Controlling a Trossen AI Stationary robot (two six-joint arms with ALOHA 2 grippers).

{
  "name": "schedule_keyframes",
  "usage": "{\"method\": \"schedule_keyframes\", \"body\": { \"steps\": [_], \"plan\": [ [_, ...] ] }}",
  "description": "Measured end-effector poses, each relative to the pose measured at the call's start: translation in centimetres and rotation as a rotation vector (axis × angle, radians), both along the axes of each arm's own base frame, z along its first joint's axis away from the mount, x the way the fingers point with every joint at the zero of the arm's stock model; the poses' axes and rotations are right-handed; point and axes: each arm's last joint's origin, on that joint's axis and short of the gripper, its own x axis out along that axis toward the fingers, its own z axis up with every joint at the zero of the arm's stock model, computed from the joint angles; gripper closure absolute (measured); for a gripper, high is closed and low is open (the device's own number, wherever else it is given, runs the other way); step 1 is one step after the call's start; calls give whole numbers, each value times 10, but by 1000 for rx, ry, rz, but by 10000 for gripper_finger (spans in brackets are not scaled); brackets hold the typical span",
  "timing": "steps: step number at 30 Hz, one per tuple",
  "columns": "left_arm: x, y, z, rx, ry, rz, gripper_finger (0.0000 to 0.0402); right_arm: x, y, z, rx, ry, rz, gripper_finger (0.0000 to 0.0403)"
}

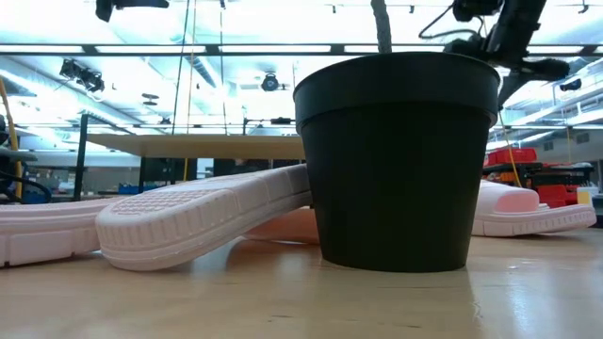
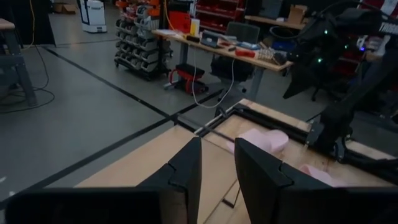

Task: Pick and place slides into the shelf
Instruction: Put the pink slide on the shelf

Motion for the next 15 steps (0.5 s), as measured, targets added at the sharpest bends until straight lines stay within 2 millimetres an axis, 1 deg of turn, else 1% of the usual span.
{"method": "schedule_keyframes", "body": {
  "steps": [3, 8, 15],
  "plan": [
    [0, 0, -1, -6, 11, 0, 303, 0, -1, -13, 32, -5, -16, 206],
    [0, 0, -1, -5, 10, 0, 301, 5, -2, -37, 88, -69, -33, 206],
    [-1, 0, -4, -10, 38, 1, 304, 14, -3, -69, 100, -163, -117, 206]
  ]
}}
